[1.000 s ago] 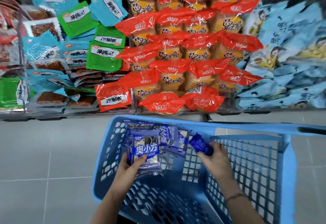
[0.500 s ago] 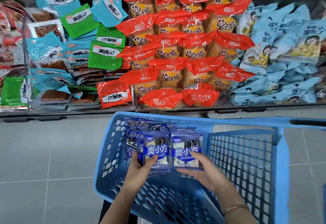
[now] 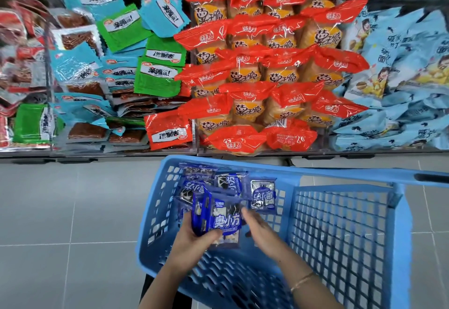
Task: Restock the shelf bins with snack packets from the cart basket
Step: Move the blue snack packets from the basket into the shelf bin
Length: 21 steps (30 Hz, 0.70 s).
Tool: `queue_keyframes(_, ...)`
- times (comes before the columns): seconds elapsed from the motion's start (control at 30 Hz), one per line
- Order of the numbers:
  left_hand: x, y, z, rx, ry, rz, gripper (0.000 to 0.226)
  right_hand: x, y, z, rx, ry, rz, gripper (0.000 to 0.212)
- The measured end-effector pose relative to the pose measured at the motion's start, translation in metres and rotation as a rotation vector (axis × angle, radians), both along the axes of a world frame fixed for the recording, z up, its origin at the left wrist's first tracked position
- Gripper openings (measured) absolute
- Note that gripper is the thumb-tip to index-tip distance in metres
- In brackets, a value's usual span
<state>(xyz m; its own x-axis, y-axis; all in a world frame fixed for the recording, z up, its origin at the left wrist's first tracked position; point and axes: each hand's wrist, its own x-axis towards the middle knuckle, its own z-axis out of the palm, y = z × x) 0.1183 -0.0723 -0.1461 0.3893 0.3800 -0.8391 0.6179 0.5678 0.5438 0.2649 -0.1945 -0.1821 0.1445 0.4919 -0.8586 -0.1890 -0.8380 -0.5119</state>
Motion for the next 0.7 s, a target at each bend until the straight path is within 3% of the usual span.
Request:
queue_keyframes(0.1, -0.008, 0.006, -0.001, 0.003, 0.024, 0.057, 0.040, 0.021, -0.004, -0.042, -0.112, -0.313, -0.253, 0.034)
queue_keyframes(0.2, -0.016, 0.014, -0.002, 0.028, 0.044, 0.099, 0.036, 0.043, -0.011, -0.079, -0.314, -0.523, -0.254, 0.034)
queue_keyframes(0.3, -0.025, 0.020, -0.004, 0.056, 0.054, 0.133, 0.035, 0.050, -0.006, -0.097, -0.384, -0.458, -0.292, 0.048)
queue_keyframes(0.5, -0.033, 0.025, 0.001, 0.083, 0.060, 0.228, 0.040, 0.049, 0.006, -0.095, -0.477, -0.386, -0.308, 0.040)
queue_keyframes(0.7, -0.031, 0.020, 0.032, 0.115, 0.001, 0.291, 0.032, 0.040, -0.011, -0.043, -0.355, -0.177, -0.651, 0.027)
